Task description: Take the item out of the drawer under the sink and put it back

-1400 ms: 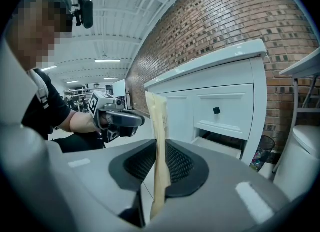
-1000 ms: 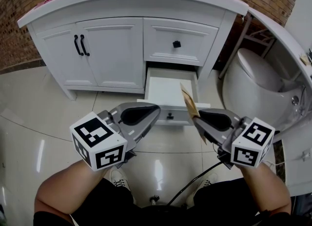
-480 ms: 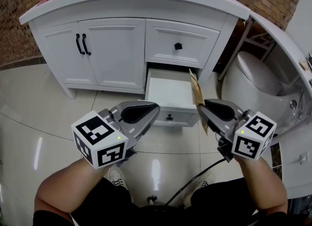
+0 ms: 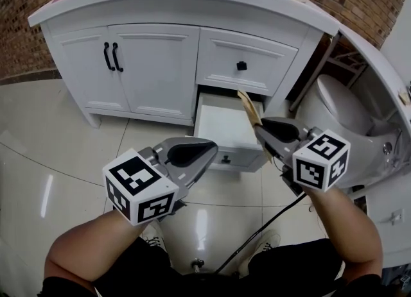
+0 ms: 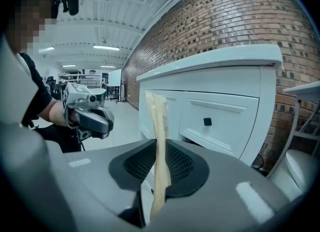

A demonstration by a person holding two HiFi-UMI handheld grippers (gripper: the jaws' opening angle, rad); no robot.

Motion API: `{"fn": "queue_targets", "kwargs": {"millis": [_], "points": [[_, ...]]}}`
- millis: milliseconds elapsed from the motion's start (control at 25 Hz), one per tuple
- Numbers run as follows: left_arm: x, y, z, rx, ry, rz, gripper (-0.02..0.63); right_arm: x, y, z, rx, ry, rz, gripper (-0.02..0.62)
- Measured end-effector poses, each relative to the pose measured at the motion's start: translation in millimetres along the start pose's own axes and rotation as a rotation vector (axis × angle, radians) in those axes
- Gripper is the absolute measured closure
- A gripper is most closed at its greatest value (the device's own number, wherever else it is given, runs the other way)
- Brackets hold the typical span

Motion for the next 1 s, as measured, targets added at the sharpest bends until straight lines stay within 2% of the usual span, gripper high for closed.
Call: {"fn": "queue_targets", "kwargs": {"millis": [280,480,640,800,1000], "points": [[7.5,-16.7,0.2,-0.015,0.007,-0.025,0.6,36.8,45.4,5.2,-0.032,-0.073,0.023,0.534],[8.3,-27.1,-2.3,-0.027,0.019,-0.044,0.6,61.1,78.0,11.4,-0.081,-0.131,0.071,0.533],[9.6,-34.3,0.4,-0.046,0.003,-0.061,0.6,82.7,102.0,26.9,-0.062,-0.188,0.092,0.532],[9.1,-35.8,-1.3,-0.061,0.005,-0.063,0.6,105.5,120.8,49.5,-0.082,-0.32,0.098,0.532],[7.5,-33.4,-4.0,-0.079,0.011,-0.062,0.6,135.7,135.2,80.6,-0.221,-0.544,0.092,0.532]]}}
Point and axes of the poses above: the fingertips, and each gripper's own axes: x forward along the fingers, y to its right, z out of its underside, the point moved 7 cm from there along -x, backward along the fingers, and after that the axes turned 15 degrees about -z, right-handed, at the moved point
